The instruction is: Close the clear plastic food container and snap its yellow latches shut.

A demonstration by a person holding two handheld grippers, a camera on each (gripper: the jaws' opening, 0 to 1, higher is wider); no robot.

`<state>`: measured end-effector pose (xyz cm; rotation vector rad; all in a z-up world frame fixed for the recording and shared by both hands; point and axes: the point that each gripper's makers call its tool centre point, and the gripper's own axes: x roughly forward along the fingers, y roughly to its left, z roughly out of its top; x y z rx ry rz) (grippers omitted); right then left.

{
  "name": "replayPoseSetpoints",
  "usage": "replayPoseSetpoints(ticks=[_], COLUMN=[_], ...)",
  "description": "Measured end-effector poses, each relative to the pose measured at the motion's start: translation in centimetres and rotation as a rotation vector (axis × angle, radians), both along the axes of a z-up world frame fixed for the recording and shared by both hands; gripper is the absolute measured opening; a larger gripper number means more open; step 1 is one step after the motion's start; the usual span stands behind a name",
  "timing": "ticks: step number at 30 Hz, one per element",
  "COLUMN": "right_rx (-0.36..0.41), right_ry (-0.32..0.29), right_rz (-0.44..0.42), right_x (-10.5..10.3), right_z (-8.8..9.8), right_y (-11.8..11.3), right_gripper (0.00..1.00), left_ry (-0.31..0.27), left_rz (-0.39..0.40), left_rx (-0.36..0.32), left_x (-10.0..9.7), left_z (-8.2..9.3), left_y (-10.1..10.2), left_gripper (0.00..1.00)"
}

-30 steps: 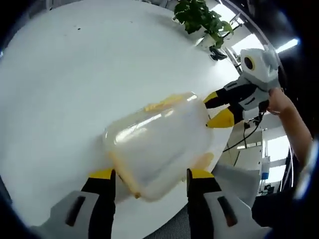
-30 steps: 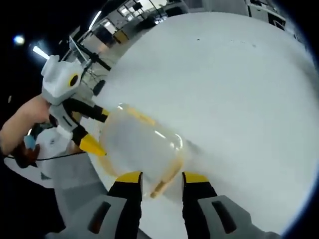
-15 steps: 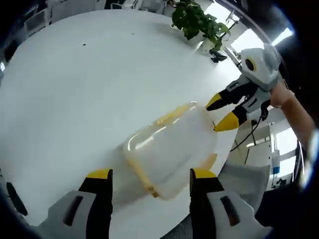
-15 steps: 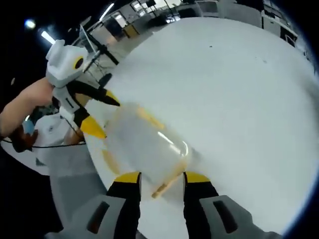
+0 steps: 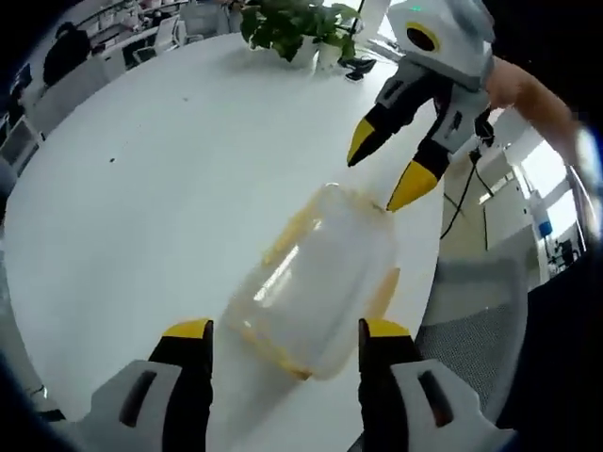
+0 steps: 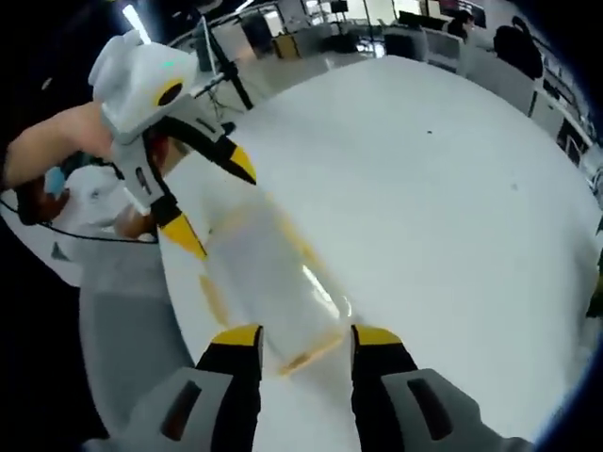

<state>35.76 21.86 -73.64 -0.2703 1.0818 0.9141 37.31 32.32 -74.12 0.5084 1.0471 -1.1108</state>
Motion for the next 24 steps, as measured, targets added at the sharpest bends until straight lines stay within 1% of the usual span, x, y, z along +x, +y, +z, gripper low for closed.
replayPoseSetpoints(ticks=[3,5,6,8,9,10,12,13,14,16,18,22,23,24], right_rx=[-0.004,0.014,0.028,0.032,0.034,0.038,0.036,0.027,0.019,0.014,0.016,0.007,0.007,0.010], right_ry=[-0.016,-0.011,-0.021,-0.035,-0.035,-0.034,-0.032,-0.045,-0.052,-0.046,-0.038,-0.055,-0.059,-0.066], right_rz=[0.050,0.048,0.056,0.071,0.078,0.087,0.100,0.112,0.124,0.132,0.138,0.163,0.168,0.176], right_x=[-0.3,-0.5,-0.4,-0.4,-0.5,-0.5,-0.6,-0.5,-0.5,-0.7,-0.9,-0.7,-0.6,-0.6], right_z=[0.1,0.5,0.7,1.0,1.0,0.9,0.7,0.6,0.5,0.2,0.1,-0.2,-0.2,-0.2], right_y=[0.6,1.2,1.6,2.0,2.2,2.3,2.5,2.6,2.6,2.9,3.3,3.7,3.9,4.1], right_gripper=[0.36,0.35,0.35,0.33,0.33,0.32,0.30,0.29,0.27,0.24,0.24,0.23,0.21,0.19], left_ry=[0.012,-0.001,-0.015,-0.032,-0.026,-0.026,-0.029,-0.038,-0.041,-0.035,-0.029,-0.049,-0.054,-0.063], left_rz=[-0.017,-0.046,-0.067,-0.108,-0.109,-0.127,-0.145,-0.168,-0.175,-0.197,-0.197,-0.232,-0.241,-0.268], left_rx=[0.006,0.025,0.040,0.029,0.026,0.018,0.024,0.025,0.030,0.027,0.017,0.014,0.013,0.000], left_x=[-0.3,-0.4,-0.4,-0.7,-0.9,-1.2,-1.4,-1.5,-1.6,-1.8,-1.9,-2.0,-2.0,-2.1], left_z=[0.1,-0.1,-0.3,-0.1,-0.1,0.0,0.0,-0.1,-0.1,-0.3,-0.3,-0.2,-0.2,-0.1], left_y=[-0.2,-0.1,0.0,-0.4,-0.6,-0.9,-1.2,-1.4,-1.4,-1.7,-2.1,-2.7,-2.9,-3.2], left_gripper=[0.56,0.54,0.54,0.55,0.55,0.54,0.51,0.48,0.46,0.44,0.44,0.39,0.37,0.36])
